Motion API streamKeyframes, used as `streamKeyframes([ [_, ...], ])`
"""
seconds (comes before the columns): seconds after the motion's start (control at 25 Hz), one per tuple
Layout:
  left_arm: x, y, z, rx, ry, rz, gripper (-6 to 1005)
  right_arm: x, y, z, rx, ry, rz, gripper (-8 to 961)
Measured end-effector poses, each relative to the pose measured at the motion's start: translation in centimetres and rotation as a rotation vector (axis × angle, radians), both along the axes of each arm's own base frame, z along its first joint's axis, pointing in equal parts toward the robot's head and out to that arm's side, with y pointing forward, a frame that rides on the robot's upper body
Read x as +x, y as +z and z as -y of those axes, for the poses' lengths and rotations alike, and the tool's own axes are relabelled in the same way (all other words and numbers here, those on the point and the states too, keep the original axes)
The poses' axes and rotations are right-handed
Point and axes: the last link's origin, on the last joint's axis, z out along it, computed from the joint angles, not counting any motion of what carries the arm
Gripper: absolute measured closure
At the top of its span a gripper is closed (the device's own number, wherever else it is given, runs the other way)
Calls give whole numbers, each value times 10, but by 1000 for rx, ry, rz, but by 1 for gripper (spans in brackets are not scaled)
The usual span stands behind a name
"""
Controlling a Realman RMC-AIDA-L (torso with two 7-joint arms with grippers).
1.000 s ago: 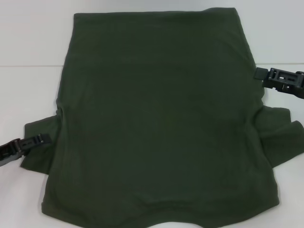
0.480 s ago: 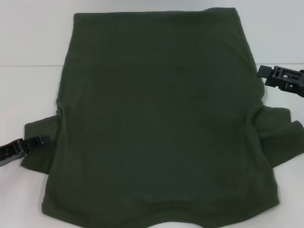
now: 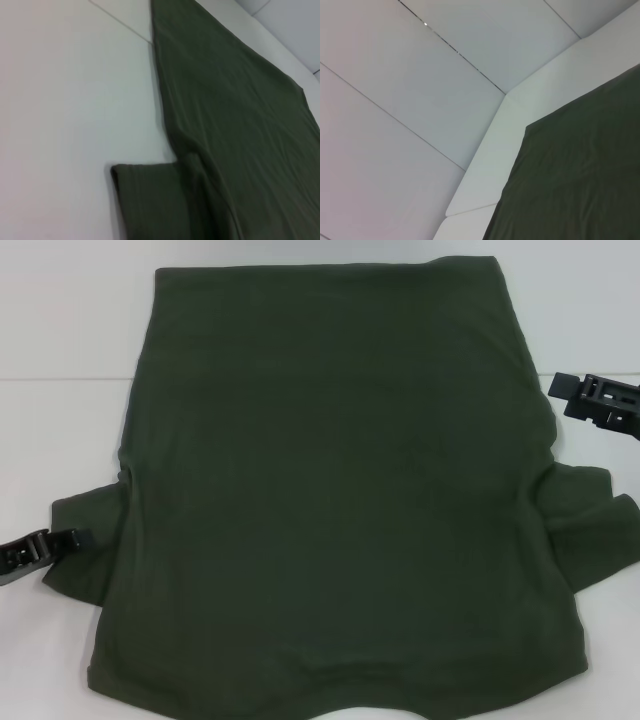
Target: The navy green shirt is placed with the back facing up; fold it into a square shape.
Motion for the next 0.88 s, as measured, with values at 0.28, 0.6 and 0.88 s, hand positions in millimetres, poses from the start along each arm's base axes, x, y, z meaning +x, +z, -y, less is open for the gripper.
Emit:
streamKeyframes([
  [0.28,2,1,-1,-20,-16,-15,909,0,1,0,2,0,2,112],
  [0.6,4,14,-6,-65,30,-96,989,1,3,-1,6,-1,5,112],
  [0.88,12,37,-16,-111,81,-236,998,2,3,-1,10,-6,6,113],
])
